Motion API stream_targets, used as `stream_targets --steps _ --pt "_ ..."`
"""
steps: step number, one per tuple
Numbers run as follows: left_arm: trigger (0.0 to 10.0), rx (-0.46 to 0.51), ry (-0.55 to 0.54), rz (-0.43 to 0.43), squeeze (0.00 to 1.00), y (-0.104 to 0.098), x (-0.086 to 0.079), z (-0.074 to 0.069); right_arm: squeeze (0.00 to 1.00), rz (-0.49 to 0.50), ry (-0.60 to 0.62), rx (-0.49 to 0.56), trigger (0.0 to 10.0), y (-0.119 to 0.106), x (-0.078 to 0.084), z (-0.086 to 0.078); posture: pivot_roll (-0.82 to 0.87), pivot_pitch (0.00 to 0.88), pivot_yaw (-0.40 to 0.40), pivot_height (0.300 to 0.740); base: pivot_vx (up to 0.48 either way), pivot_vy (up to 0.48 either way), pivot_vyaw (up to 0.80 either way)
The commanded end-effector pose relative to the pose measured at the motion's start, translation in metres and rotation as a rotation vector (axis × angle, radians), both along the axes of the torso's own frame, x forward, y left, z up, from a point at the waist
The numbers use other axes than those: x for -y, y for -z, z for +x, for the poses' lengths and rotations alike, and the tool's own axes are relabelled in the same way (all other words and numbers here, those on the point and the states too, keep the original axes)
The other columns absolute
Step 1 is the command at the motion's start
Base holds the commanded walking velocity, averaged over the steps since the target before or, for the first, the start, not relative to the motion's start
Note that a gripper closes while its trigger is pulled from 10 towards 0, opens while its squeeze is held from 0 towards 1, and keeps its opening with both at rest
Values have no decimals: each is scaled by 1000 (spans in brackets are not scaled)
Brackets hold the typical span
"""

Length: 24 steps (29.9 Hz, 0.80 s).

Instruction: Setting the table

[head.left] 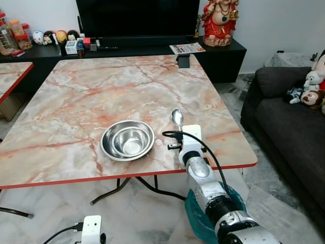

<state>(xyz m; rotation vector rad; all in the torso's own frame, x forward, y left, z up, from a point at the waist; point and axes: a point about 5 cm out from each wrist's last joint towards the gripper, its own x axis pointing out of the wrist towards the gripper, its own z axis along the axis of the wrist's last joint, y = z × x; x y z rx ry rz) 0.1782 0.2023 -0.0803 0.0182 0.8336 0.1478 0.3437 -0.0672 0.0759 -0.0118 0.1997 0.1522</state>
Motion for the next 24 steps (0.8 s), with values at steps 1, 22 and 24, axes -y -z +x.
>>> stream_targets --steps 1,22,24 --pt "10000 -16 5 1 0 1 -1 -1 0 9 0 4 10000 -5 -2 4 4 0 5 740 0 0 0" --pt "10000 -17 16 7 0 1 -2 -1 0 19 33 3 10000 -7 6 7 9 0 12 740 0 182 0" --pt "10000 -17 19 7 0 1 -2 -1 0 21 37 4 10000 -7 7 7 8 0 15 740 0 0 0"
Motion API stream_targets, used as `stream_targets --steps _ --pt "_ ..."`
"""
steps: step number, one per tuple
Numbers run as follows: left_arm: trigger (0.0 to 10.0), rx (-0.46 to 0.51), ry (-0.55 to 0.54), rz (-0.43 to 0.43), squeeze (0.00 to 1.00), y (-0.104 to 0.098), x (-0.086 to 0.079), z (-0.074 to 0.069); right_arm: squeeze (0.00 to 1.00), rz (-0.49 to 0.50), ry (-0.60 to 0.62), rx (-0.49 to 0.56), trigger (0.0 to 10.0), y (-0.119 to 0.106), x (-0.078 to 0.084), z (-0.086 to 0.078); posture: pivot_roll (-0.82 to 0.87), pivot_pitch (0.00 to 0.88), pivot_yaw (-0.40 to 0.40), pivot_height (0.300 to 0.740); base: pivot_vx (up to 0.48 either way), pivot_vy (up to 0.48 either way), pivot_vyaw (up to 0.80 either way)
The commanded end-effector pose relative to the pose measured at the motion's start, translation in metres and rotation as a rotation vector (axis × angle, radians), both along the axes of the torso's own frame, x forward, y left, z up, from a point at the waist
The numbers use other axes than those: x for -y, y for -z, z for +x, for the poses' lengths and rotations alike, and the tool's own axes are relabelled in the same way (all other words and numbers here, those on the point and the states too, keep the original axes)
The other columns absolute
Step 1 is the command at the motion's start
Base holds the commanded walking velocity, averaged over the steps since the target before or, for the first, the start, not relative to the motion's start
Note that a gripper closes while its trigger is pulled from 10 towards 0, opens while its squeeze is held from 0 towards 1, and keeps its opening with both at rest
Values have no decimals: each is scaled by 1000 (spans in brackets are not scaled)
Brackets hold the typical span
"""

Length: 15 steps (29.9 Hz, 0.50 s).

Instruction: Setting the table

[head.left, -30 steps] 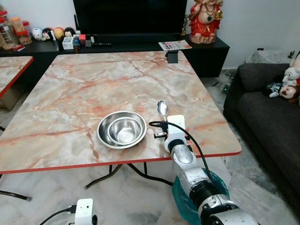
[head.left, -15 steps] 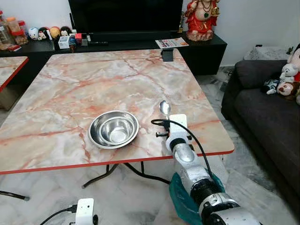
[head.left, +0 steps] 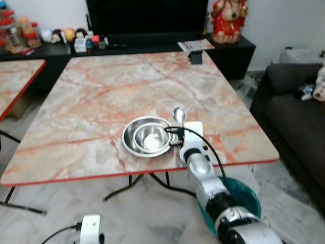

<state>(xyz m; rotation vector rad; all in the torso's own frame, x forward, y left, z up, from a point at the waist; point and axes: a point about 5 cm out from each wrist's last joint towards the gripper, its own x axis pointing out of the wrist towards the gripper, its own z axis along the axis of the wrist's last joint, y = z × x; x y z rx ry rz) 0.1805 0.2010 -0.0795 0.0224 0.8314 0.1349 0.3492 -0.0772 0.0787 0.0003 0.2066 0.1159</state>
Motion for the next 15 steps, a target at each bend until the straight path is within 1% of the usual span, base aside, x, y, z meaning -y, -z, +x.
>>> stream_targets --steps 1,7,15 --pt "10000 -18 8 8 0 2 -3 -4 0 13 2 12 10000 -4 -3 1 7 0 17 740 0 0 0" --pt "10000 -18 14 8 0 2 -3 -4 0 14 15 13 10000 -3 -1 1 4 0 20 740 0 0 0" --pt "10000 -8 30 9 0 0 -1 -1 0 13 26 21 10000 -5 2 3 -2 0 18 740 0 0 0"
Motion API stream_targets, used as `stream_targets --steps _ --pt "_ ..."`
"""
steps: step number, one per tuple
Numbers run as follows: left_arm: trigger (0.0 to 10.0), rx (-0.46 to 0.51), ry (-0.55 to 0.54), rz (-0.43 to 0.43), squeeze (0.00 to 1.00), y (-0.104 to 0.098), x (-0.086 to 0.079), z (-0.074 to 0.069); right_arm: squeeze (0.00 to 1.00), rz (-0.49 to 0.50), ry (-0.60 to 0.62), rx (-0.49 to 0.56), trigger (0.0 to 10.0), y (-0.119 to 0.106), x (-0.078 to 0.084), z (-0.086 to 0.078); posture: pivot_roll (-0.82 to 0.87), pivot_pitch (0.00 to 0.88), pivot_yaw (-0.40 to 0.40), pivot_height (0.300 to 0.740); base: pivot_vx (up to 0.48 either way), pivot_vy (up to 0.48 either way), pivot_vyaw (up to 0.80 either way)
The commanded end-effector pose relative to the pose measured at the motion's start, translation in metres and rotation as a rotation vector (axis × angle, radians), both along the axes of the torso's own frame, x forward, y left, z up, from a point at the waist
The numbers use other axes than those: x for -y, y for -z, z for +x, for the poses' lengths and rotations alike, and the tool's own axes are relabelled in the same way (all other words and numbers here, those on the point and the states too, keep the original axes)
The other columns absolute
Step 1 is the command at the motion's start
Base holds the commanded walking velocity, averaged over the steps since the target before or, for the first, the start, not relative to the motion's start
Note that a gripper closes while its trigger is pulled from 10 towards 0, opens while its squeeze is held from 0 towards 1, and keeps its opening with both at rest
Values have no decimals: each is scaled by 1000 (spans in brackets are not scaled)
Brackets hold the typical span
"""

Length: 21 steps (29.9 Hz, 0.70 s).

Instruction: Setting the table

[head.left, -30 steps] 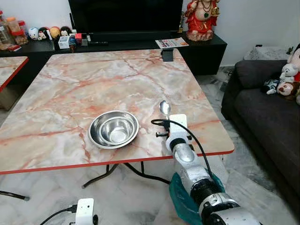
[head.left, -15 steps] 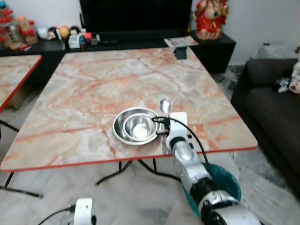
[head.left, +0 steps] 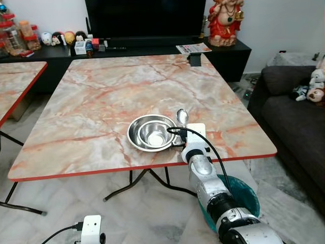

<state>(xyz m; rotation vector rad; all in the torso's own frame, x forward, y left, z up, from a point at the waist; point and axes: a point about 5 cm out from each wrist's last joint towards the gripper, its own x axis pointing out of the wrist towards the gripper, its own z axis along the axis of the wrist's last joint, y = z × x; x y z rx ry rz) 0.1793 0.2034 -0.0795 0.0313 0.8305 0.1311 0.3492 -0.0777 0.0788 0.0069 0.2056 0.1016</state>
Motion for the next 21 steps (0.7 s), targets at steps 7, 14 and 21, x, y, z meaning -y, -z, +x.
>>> stream_targets --steps 7,14,21 --pt "10000 -10 23 2 0 1 1 -1 0 16 10 19 10000 -5 2 3 1 0 18 740 0 0 0" --pt "10000 -10 21 2 0 1 1 -1 0 30 -11 56 10000 -10 -2 4 3 0 20 740 0 0 -338" --pt "10000 -7 19 3 0 0 0 0 0 45 4 51 10000 -9 -2 3 3 0 24 740 104 0 0"
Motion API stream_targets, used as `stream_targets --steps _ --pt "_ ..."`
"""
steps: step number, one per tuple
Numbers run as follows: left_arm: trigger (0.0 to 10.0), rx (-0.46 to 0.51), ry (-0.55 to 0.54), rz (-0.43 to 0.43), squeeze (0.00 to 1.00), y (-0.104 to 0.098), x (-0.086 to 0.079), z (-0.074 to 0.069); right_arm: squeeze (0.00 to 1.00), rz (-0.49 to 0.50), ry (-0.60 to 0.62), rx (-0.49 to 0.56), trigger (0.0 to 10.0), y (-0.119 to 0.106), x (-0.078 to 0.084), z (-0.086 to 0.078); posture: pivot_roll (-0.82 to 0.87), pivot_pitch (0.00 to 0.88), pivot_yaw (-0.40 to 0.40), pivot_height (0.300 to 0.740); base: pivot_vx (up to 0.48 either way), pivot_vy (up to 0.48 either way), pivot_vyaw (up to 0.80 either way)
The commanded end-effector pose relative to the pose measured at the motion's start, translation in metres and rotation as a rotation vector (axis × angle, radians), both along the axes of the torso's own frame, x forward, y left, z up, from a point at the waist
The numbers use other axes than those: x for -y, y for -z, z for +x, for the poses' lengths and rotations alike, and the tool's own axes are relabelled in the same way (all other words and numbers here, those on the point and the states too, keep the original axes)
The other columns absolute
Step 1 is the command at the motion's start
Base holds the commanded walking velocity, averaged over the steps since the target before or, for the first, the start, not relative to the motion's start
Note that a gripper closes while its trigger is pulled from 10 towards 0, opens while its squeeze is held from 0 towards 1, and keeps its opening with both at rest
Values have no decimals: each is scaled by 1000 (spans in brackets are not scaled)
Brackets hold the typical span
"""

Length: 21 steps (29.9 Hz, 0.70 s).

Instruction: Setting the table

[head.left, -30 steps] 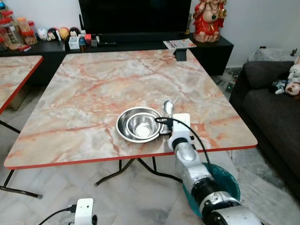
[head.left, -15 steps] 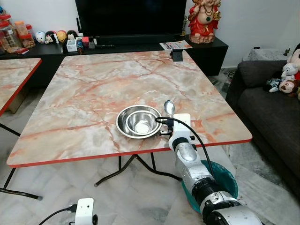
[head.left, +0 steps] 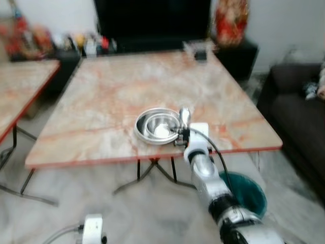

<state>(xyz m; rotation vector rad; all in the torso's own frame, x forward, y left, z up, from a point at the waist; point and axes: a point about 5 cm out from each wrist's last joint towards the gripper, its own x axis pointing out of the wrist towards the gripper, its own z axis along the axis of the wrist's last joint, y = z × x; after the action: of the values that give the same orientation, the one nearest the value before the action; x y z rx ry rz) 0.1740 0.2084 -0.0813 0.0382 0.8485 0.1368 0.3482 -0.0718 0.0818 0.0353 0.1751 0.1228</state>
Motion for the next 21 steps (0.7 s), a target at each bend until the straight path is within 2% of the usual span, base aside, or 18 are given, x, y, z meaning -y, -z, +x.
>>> stream_targets --steps 1,6,10,21 --pt "10000 12 23 -4 0 -2 5 5 0 14 23 22 10000 -6 4 4 3 0 24 740 247 0 0" --pt "10000 13 26 -4 0 -2 5 5 0 24 42 26 10000 -6 7 4 3 0 24 740 250 0 0" --pt "10000 18 30 -14 0 -2 7 6 0 26 56 44 10000 -8 9 4 -2 0 24 740 0 0 -786" --pt "10000 20 37 -30 0 -2 10 8 0 14 23 57 10000 -12 4 6 0 0 16 740 0 0 0"
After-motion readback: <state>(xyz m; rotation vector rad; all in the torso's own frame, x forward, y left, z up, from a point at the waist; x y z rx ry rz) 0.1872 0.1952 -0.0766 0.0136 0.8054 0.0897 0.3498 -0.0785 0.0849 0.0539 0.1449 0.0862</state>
